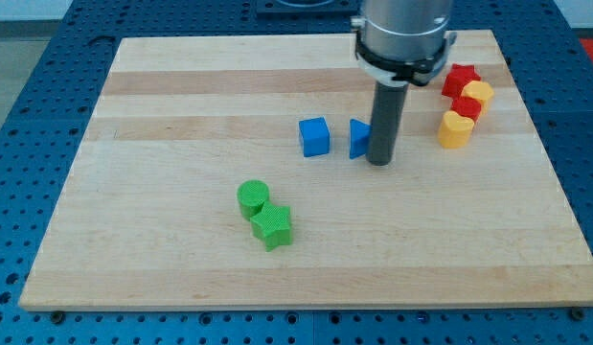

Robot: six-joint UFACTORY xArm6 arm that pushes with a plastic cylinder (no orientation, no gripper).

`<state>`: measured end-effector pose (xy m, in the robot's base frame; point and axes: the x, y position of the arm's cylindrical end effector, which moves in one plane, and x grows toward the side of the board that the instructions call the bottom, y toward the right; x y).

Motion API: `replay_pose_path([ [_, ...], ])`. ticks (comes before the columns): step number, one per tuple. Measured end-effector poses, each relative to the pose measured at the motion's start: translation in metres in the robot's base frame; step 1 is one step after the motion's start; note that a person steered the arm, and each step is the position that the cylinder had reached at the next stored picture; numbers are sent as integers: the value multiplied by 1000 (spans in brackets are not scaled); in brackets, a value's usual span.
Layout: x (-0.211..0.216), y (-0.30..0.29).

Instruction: Slide the blue triangle closer to the blue cube

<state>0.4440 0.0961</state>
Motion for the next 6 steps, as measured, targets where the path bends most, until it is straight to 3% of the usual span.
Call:
replay_pose_path([
  [2, -25, 4],
  [4, -25, -57],
  [5, -24, -52],
  [6, -9, 0],
])
